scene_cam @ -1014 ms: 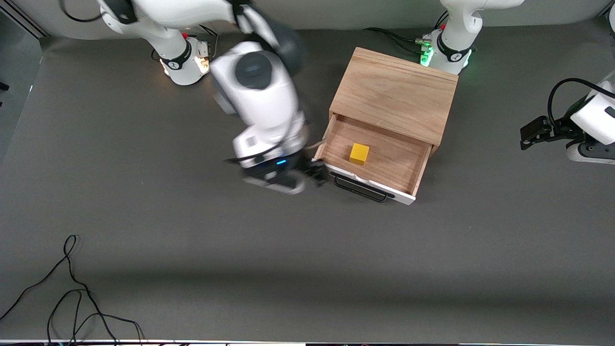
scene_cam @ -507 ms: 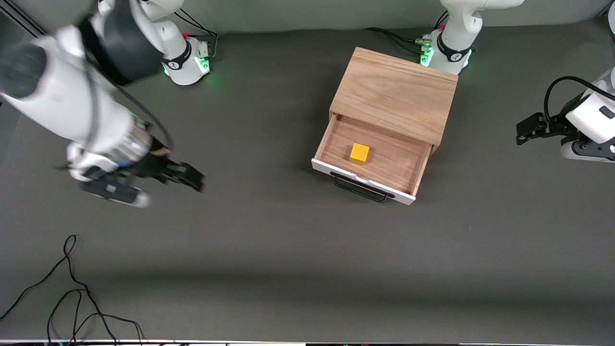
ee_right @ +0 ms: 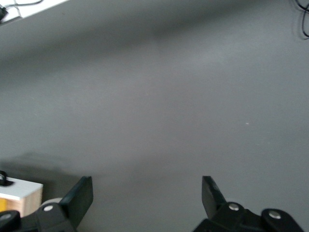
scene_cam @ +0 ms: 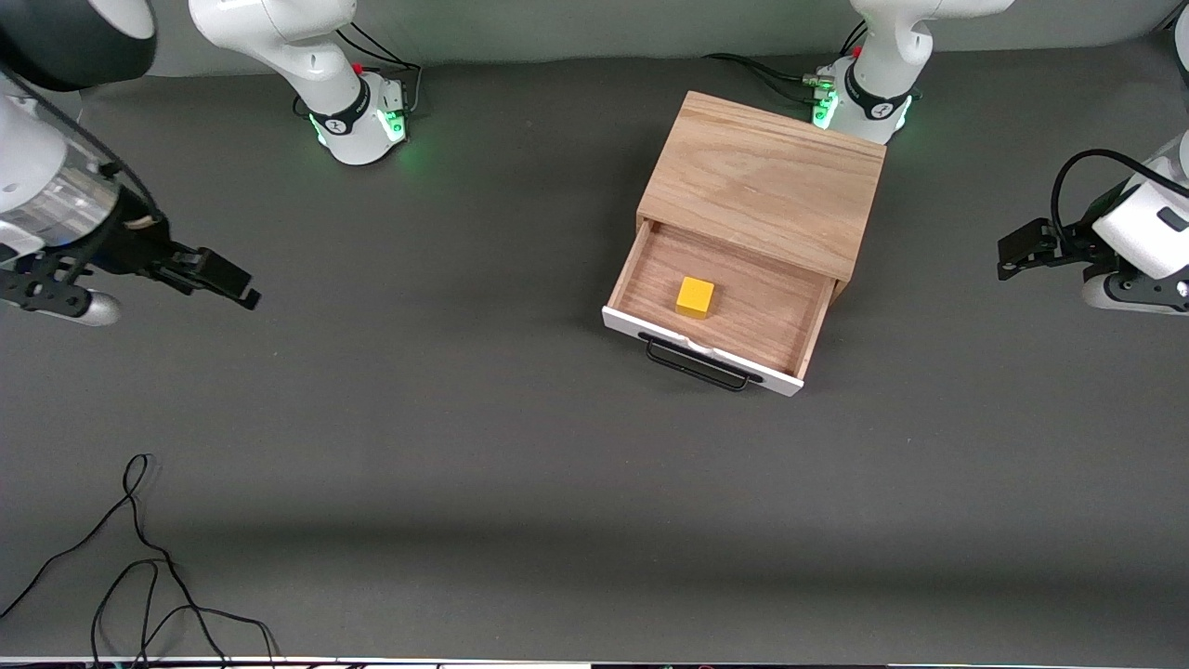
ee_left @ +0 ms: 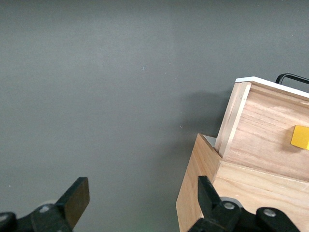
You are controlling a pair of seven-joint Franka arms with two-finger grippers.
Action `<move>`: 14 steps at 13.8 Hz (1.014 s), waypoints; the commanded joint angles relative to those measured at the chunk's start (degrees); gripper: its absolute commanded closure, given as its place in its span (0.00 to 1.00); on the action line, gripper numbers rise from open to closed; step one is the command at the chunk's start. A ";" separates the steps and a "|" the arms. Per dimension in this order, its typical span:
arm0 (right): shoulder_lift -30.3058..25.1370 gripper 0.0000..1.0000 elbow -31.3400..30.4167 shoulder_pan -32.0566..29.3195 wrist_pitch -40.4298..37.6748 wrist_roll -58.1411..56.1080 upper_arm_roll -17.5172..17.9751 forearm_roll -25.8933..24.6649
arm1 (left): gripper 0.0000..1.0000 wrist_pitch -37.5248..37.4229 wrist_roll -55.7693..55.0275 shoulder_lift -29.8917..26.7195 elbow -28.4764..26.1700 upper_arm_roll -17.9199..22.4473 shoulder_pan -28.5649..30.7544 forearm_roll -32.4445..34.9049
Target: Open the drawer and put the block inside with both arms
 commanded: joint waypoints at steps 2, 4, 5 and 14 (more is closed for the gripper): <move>-4.28 0.00 -5.18 -5.36 -0.29 -3.99 4.64 -2.20 | 0.00 -0.64 0.39 -1.20 -0.68 0.50 -0.22 -0.98; -4.99 0.00 -5.46 -5.36 -0.47 -3.99 5.78 -5.81 | 0.00 -0.55 0.39 -1.11 -0.68 0.50 -0.22 -0.98; -5.17 0.00 -5.89 -5.27 -0.47 -3.99 5.78 -5.82 | 0.00 -0.55 0.39 -1.20 -0.68 0.50 -0.22 -0.98; -4.91 0.00 -5.64 -8.00 2.43 -11.02 6.13 -5.91 | 0.00 -0.20 -0.14 -1.02 -0.59 0.41 -0.31 -1.07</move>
